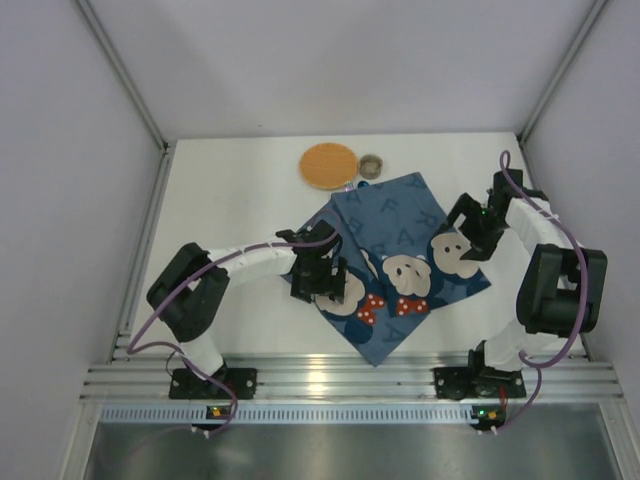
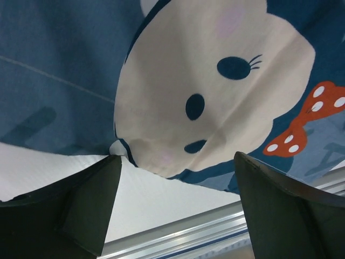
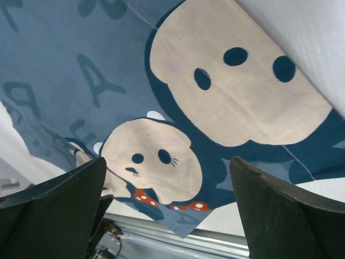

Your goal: Set the dinner table for one person

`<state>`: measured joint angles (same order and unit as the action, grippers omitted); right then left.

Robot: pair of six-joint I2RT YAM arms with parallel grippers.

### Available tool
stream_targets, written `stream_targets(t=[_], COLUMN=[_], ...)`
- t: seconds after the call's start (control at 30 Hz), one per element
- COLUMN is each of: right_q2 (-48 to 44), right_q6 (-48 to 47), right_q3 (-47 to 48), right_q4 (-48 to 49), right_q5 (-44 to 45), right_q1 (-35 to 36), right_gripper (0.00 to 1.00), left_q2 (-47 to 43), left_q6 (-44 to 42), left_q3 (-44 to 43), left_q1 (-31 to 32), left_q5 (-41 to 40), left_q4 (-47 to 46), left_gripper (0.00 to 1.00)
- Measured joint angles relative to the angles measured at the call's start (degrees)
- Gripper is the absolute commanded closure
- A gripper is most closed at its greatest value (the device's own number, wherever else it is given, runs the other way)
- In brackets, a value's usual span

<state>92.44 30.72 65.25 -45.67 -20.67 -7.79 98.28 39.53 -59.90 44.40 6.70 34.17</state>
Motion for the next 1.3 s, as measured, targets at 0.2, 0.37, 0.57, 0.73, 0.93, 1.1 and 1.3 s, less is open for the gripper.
stream_targets(t=[0.2,0.37,0.57,0.73,0.93,1.1,1.3], right_q2=[1.09,4.98,7.72,8.76,8.85,7.76,2.84], right_q6=[-2.49,-3.52,-4.31,-5.38,-6.01,-5.16,-2.45], right_q3=[0.04,0.02,-0.11,-1.14,-1.95,-3.02,-7.82], right_q4=[0.02,0.39,1.16,1.75,1.27,1.66,-1.20], right_q5=[4.79,9.11,15.02,19.45,23.47,23.63,23.61], right_q1=[-0.37,-0.48,-0.52,1.42,5.57,6.51,5.84], right_gripper=[0.04,0.04,0.10,0.38,1.00,1.00,1.00], left_q2=[3.28,4.92,5.40,5.40,5.38,5.22,1.42], left_q6=[1.09,0.85,-0.11,-0.70,-1.55,-3.63,-8.57], left_q3=[-3.02,-3.78,-4.57,-4.72,-4.83,-5.27,-5.27], left_q1=[0.85,0.76,0.76,0.74,0.37,-0.59,-6.49], left_q5=[0.28,0.81,0.48,-0.22,-0.68,-2.71,-7.23], left_q4=[-0.55,-1.25,-0.90,-0.37,0.52,3.08,9.88], left_gripper=[0.49,0.91,1.00,1.00,1.00,1.00,1.00])
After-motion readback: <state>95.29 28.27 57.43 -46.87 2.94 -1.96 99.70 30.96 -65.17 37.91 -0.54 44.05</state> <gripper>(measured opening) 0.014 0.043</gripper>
